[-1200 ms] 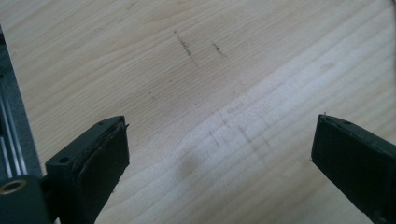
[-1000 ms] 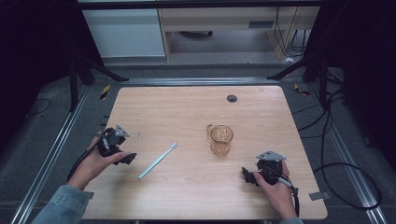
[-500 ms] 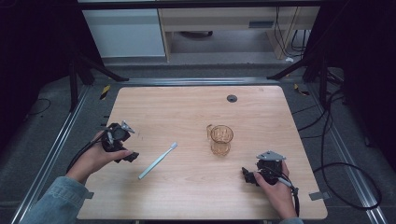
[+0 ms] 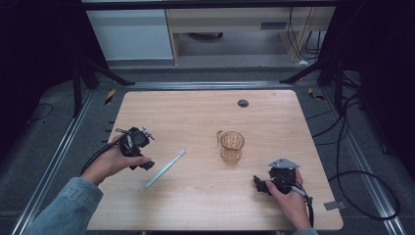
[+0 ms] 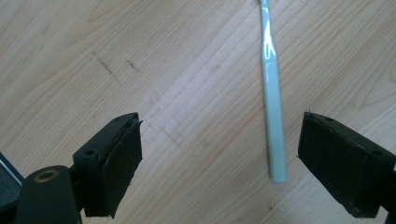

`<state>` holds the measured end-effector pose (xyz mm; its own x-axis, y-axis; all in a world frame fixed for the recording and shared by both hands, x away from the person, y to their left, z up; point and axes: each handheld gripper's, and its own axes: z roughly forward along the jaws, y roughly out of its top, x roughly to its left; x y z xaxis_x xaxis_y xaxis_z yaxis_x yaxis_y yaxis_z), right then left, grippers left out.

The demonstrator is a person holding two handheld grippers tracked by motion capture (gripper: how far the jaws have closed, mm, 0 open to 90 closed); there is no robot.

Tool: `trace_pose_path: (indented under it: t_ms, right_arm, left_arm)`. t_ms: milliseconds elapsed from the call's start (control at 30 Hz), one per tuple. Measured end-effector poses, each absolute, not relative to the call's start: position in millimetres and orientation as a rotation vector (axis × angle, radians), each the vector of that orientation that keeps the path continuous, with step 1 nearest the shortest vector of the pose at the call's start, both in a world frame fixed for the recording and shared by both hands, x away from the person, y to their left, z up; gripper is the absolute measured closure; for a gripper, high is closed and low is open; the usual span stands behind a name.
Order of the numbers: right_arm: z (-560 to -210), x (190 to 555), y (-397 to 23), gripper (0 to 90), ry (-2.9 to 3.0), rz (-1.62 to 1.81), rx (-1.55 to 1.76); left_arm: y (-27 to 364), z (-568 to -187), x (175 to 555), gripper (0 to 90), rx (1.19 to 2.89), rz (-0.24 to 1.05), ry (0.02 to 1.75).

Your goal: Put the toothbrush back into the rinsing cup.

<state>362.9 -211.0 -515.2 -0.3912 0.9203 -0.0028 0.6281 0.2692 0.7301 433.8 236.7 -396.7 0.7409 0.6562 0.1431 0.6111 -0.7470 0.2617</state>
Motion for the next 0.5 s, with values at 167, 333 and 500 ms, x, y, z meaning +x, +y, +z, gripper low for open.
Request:
trace_pose_path:
  t_ms: [167, 333, 500]
  right_arm:
    - [-515, 363, -211, 2.7, 2.117, 0.917, 1.399]
    - [-515, 363, -211, 2.7, 2.116, 0.916, 1.399]
    - [-515, 363, -211, 2.6, 2.116, 0.916, 1.398]
  left_arm:
    - [220, -396, 438, 12.9, 2.773, 0.317, 0.982]
    - [203, -397, 444, 17.6, 2.801, 0.292, 0.965]
    - [190, -400, 452, 22.6, 2.819, 0.271, 0.989]
